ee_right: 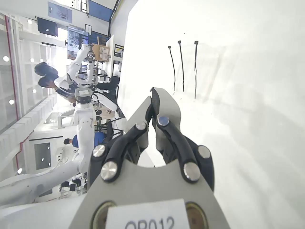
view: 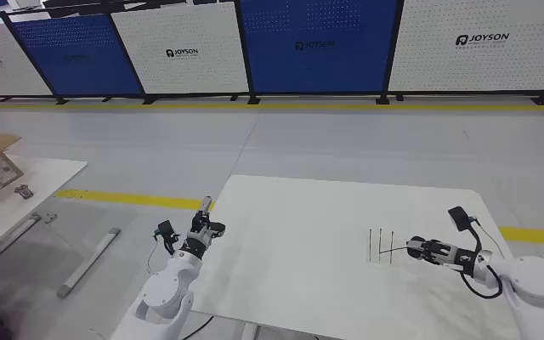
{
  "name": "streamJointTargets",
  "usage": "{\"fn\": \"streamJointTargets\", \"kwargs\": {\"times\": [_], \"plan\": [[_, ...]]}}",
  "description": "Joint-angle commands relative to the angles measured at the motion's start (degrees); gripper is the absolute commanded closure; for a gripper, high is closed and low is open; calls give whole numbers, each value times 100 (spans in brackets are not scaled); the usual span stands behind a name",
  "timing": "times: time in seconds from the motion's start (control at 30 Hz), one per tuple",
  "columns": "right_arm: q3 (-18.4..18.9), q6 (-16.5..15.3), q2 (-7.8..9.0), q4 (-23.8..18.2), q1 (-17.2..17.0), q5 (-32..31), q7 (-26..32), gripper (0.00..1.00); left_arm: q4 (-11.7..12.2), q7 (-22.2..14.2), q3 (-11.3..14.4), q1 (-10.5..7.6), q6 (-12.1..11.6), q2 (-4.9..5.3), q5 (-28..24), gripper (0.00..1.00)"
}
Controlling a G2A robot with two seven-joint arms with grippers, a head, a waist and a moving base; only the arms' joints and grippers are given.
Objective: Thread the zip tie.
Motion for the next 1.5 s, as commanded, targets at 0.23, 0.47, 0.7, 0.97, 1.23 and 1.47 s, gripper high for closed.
{"fn": "streamJointTargets", "kwargs": {"times": [0.23,0.47,0.7,0.97,1.23,1.47], "plan": [[0,-1,0,0,0,0,0,100,0,0,0,0,0,0,0,0],[-97,-501,-67,-315,-414,749,-418,100,0,0,0,0,0,0,0,0],[122,-1312,-89,-664,-1132,1906,-705,100,0,0,0,0,0,0,0,0],[122,-1312,-89,-664,-1132,1906,-705,100,0,0,0,0,0,0,0,0],[-27,-1276,-148,-815,-1215,2375,-874,100,0,0,0,0,0,0,0,0],[-295,-1448,-254,-1042,-1225,2618,-1413,100,0,0,0,0,0,0,0,0]]}}
